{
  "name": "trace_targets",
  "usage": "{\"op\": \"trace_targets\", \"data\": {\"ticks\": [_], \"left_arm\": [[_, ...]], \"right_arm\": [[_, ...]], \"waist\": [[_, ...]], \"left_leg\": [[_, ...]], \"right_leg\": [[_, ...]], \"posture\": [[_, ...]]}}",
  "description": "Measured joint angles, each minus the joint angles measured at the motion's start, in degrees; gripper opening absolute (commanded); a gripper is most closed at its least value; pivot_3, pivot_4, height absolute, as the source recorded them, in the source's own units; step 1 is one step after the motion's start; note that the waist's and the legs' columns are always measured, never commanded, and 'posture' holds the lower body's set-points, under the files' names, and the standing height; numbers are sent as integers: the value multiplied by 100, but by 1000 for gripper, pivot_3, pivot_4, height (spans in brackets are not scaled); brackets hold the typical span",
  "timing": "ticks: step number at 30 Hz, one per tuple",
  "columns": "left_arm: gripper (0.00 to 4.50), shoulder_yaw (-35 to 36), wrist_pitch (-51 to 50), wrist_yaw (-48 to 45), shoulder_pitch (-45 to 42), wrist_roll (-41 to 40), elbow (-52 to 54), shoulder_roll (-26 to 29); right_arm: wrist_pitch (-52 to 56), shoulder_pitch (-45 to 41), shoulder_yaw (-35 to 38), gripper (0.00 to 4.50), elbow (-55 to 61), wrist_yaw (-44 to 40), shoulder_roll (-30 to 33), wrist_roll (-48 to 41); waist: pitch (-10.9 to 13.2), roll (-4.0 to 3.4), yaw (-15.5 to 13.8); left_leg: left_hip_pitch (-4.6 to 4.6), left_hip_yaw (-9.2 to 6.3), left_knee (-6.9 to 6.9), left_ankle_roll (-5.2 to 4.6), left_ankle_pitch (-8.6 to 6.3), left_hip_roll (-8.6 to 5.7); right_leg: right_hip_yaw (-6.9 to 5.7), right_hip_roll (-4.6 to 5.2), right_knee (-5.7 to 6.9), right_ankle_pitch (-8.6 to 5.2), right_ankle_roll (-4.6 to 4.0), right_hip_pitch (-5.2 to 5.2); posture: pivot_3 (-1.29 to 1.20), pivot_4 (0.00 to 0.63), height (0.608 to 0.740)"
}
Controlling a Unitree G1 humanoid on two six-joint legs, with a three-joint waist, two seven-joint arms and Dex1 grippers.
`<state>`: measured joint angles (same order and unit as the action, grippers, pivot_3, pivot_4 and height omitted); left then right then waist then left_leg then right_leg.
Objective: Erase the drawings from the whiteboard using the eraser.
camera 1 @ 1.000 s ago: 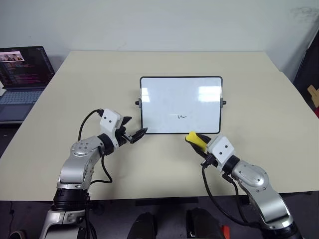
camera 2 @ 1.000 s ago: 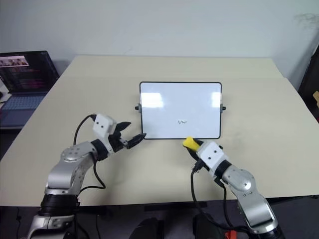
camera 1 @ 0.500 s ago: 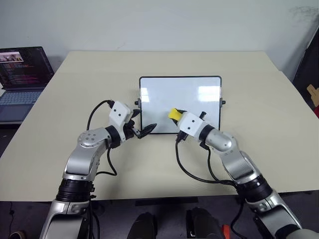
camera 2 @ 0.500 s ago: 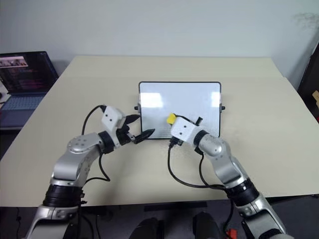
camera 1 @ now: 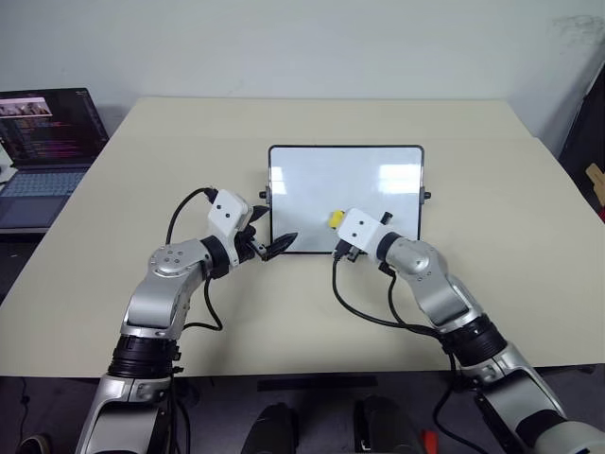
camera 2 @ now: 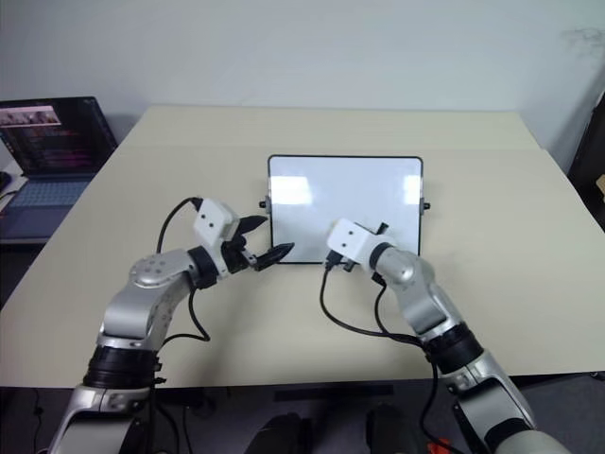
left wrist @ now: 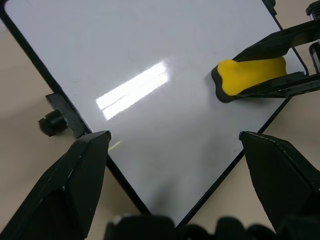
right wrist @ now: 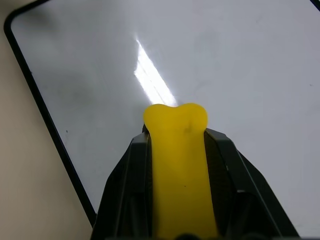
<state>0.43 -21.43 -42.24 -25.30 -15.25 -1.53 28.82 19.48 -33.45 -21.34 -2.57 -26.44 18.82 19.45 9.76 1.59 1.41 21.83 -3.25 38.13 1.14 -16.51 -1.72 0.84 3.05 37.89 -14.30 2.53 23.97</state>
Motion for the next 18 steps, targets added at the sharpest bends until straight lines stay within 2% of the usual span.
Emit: {"op": "trace_targets", "data": {"ticks": [6,10,18], "left_arm": [[4500,-2,98,6,-32,85,-346,29],[4500,-2,184,-8,-56,118,-394,67],[4500,-18,193,-74,-74,124,-400,51]], "right_arm": [[8,290,192,1105,138,-123,475,-32],[8,378,203,1105,162,-186,680,-27],[6,-72,28,1105,-238,-104,204,89]], "waist": [[0,2,-3],[-2,4,11],[-3,6,127]], "left_leg": [[-83,-3,-5,-6,-2,-2],[-94,1,-4,-10,2,-2],[-102,15,-2,-7,6,12]], "right_leg": [[-2,-1,-3,-1,2,-86],[2,-2,1,-1,3,-92],[16,-2,8,6,-6,-86]], "posture": [[0,150,740],[0,150,740],[0,150,740]]}}
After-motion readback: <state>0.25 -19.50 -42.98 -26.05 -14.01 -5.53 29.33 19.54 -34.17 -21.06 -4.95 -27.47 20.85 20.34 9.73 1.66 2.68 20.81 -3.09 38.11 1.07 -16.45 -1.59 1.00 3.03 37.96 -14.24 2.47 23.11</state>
